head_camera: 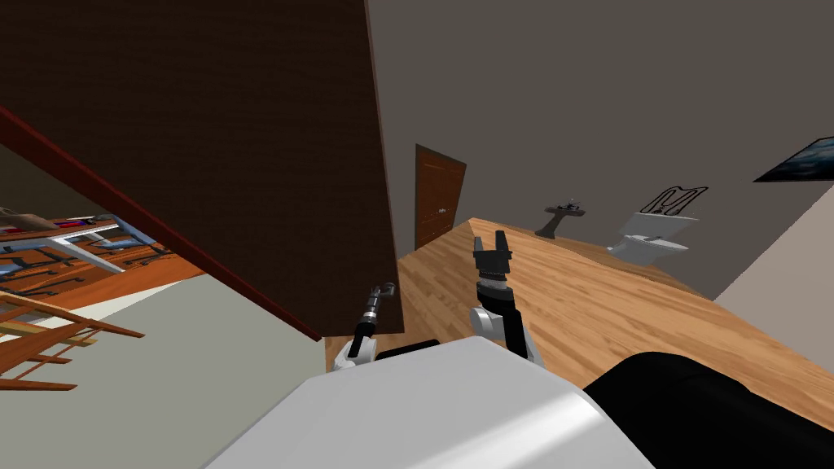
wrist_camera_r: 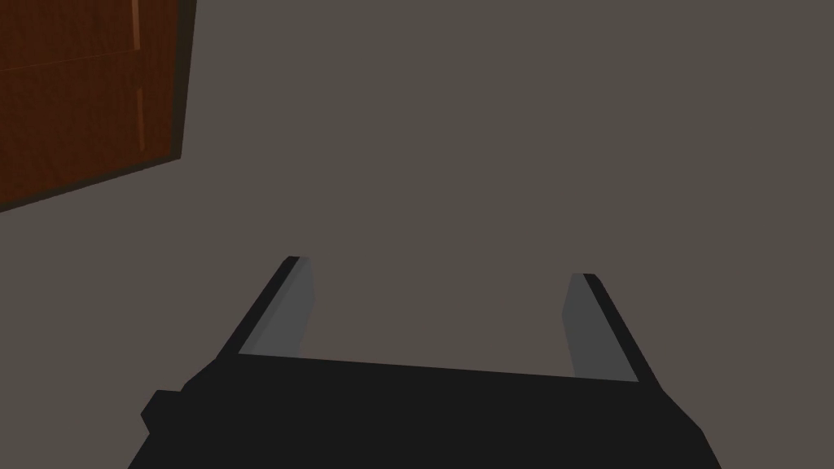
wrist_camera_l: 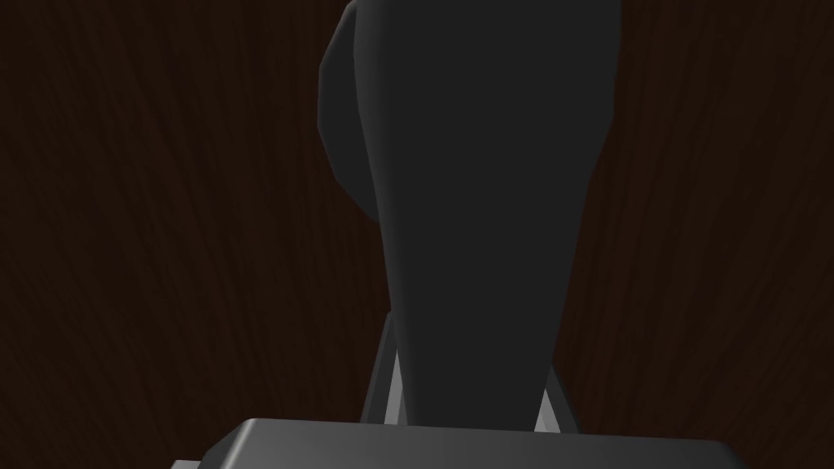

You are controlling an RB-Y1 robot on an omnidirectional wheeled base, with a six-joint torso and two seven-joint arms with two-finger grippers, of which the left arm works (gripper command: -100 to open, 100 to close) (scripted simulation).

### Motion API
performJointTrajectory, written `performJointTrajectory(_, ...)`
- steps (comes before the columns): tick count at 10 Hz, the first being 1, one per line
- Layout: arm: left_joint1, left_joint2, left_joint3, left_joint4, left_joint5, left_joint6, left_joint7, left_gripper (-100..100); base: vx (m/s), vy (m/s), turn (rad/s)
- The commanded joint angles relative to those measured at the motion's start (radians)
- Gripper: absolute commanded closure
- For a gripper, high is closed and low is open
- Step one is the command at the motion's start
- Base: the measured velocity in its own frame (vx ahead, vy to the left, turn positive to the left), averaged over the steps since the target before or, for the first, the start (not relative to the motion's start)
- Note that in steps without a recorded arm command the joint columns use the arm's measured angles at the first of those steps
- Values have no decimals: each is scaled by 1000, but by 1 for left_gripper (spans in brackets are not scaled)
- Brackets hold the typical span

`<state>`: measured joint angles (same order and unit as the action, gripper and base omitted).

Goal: Push the door open

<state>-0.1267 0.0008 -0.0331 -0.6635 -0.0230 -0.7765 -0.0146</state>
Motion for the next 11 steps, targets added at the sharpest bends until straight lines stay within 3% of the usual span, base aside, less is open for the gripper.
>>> performJointTrajectory(1, -4, 18, 18, -10, 9, 1, -8, 100, 149, -124, 63)
performJointTrajectory(3, -4, 26, 40, -10, 22, 1, -15, 100, 197, -117, 46)
performJointTrajectory(6, -4, 15, 67, -10, 37, 1, -25, 100, 171, -137, 79)
performJointTrajectory(9, -4, -22, 92, -10, 52, 0, -34, 100, 141, -112, 74)
performJointTrajectory(11, 0, 22, 117, -13, 65, 0, -37, 100, 85, -40, 44)
